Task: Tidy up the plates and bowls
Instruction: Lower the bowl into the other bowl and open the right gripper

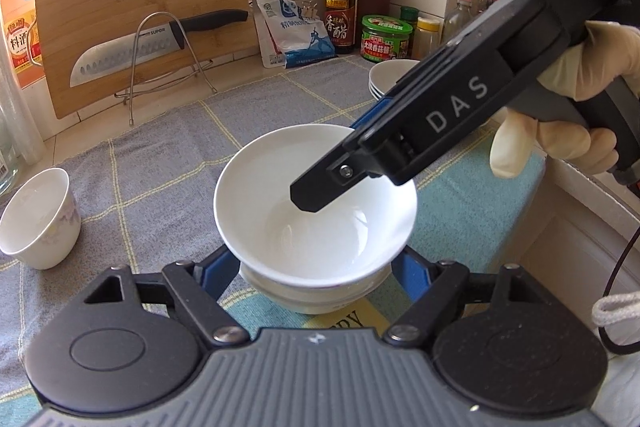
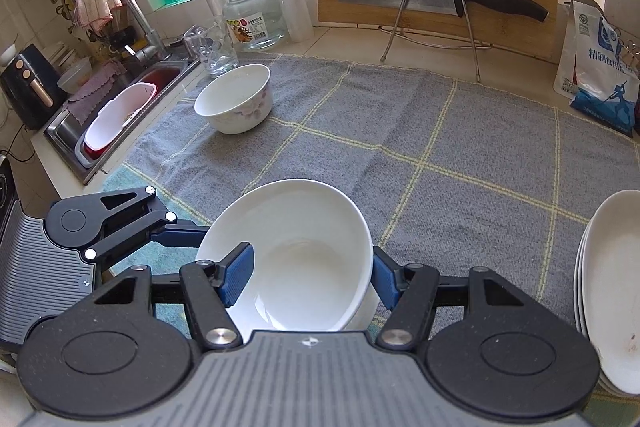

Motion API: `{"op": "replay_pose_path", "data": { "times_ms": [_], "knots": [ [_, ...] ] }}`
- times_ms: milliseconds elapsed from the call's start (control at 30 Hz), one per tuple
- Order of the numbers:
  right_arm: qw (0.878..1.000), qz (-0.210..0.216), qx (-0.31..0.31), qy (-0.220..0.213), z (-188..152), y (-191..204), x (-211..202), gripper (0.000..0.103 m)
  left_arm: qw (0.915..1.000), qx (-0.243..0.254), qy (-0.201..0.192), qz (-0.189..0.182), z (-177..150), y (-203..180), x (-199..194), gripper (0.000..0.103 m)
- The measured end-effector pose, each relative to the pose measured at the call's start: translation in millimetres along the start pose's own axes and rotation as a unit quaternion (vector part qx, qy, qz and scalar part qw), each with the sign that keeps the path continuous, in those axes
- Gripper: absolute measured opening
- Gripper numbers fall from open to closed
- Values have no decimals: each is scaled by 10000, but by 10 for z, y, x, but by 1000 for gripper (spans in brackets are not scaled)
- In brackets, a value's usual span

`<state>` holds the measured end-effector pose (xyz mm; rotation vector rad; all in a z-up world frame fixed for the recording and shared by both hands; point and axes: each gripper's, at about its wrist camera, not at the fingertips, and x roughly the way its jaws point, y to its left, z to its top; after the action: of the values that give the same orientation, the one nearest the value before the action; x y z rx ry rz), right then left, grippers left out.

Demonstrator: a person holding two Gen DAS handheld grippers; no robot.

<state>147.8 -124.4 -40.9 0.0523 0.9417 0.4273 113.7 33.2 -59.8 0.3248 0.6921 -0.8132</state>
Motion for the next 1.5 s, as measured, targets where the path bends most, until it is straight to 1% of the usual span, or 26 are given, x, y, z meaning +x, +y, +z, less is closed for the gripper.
{"op": "replay_pose_path", "data": {
  "times_ms": [600, 800, 833, 900, 933, 967, 1033, 1133, 1267, 1500],
  "knots": [
    [9999, 15, 154, -34, -48, -60, 50, 68, 9999, 94, 68, 45, -11, -35, 40, 83],
    [9998, -12, 210, -41, -65, -86, 66, 69, 9999, 126, 63, 60, -14, -38, 57, 87],
    [9997, -19, 218, -45, -71, -92, 69, 70, 9998, 148, 66, 74, -18, -40, 60, 88],
    [9997, -16, 209, -90, -77, -90, 57, 78, 9999, 137, 29, 83, -26, -43, 54, 90],
    [9997, 14, 208, -122, -72, -82, 45, 85, 9999, 115, 25, 65, -24, -36, 50, 90],
    [9997, 26, 203, -157, -69, -79, 28, 88, 9999, 95, 30, 55, -21, -28, 52, 90],
    [9997, 17, 154, -188, -60, -64, 8, 89, 9999, 87, 20, 58, -24, -24, 45, 91],
    [9997, -20, 122, -212, -55, -51, -4, 94, 9999, 118, -18, 47, -25, -28, 14, 92],
    [9997, -36, 96, -221, -50, -32, -2, 96, 9999, 122, -95, 42, -23, -27, -29, 96],
    [9997, -96, 9, -228, -23, 3, 9, 100, 9998, 139, -172, -16, -27, -16, -110, 96]
  ]
}}
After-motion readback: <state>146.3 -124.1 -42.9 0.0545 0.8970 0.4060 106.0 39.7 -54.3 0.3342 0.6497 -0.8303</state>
